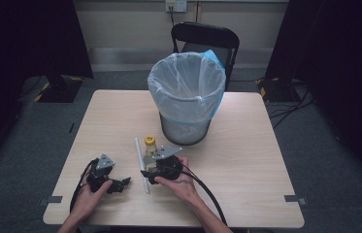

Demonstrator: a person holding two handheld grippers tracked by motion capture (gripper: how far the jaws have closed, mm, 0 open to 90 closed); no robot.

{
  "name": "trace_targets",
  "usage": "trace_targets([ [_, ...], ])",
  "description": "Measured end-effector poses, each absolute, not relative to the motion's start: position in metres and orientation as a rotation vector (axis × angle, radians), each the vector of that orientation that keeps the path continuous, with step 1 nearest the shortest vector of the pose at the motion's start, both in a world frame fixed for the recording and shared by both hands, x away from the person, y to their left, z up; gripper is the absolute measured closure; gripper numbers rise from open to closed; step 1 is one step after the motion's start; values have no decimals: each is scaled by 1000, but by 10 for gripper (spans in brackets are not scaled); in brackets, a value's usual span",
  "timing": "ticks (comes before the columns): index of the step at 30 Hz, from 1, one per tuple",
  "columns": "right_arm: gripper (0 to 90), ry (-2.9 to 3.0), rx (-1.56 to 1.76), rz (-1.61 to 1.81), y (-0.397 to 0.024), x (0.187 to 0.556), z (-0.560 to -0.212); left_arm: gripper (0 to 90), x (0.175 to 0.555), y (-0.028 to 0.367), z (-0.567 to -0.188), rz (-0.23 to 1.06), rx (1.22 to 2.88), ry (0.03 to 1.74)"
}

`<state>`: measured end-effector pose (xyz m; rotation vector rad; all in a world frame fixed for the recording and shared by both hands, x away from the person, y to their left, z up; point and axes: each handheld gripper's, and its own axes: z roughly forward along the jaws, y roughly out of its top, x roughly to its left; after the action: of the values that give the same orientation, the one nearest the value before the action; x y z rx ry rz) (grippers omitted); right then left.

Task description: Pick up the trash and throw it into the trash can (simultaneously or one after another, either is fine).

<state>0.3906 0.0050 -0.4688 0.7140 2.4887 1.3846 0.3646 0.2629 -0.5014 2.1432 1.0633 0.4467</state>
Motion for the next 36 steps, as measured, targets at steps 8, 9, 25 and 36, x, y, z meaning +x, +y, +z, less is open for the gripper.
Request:
trace_targets([
  [8, 277, 2475, 726, 1407, -1, 391, -457, 25, 365, 263, -501, 447, 2143, 1063],
  [9, 277, 2469, 741, 1423, -3, 391, -454, 26, 365, 263, -501, 447, 2143, 1063],
  [25, 278, 2457, 777, 1479, -13, 391, -440, 26, 365, 263, -501, 447, 2143, 1064],
  [36, 278, 2442, 773, 1492, -21, 391, -415, 26, 365, 263, -501, 447, 2143, 1063],
])
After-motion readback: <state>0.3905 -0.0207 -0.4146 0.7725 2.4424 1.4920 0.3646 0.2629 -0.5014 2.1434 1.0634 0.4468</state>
